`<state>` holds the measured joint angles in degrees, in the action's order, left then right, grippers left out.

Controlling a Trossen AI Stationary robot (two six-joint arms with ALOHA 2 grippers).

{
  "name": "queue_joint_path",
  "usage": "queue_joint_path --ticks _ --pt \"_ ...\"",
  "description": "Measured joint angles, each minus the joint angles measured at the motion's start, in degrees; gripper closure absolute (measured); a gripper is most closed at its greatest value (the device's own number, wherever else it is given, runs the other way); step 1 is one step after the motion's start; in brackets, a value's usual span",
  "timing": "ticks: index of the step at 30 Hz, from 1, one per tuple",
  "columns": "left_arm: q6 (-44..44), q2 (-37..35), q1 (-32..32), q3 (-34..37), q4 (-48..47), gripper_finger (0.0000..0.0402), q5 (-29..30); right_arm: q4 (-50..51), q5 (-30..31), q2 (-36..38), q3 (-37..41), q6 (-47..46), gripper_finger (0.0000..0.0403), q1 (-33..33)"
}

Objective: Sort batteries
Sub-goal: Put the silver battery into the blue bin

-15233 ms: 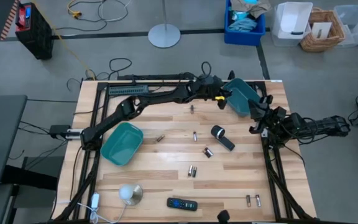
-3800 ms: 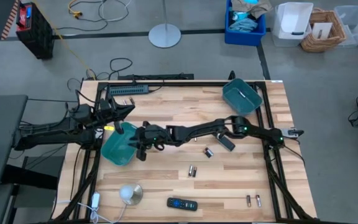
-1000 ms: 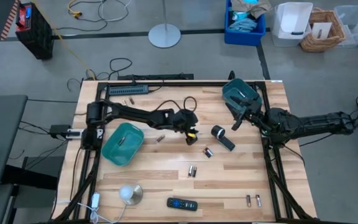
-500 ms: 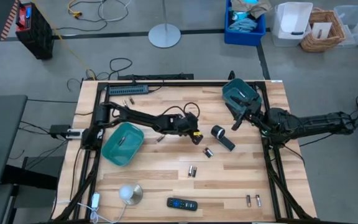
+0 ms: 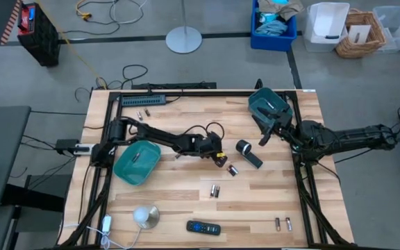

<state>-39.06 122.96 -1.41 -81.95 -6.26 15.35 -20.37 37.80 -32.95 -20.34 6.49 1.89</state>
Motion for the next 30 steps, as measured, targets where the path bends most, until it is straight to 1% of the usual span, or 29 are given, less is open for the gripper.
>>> queue_joint_path --ticks 5,17,24,30 --pt "-0.7 0.0 1.16 0.06 -1.16 0.0226 1.47 -0.19 -0.04 0.01 0.0 -0.01 0.0211 0.0" --pt "-2.48 -0.04 3.01 0.04 -4.89 0.0226 2.41 -0.2 -0.09 0.01 0.0 -0.01 0.0211 0.0" --pt "3.27 -0.07 3.5 0.04 -6.15 0.0228 1.72 -0.19 -0.09 0.01 0.0 -0.03 0.0211 0.0" --pt "5.27 0.25 3.26 -0.1 -8.59 0.0247 1.16 -0.19 -0.09 0.01 0.0 -0.03 0.0211 0.0"
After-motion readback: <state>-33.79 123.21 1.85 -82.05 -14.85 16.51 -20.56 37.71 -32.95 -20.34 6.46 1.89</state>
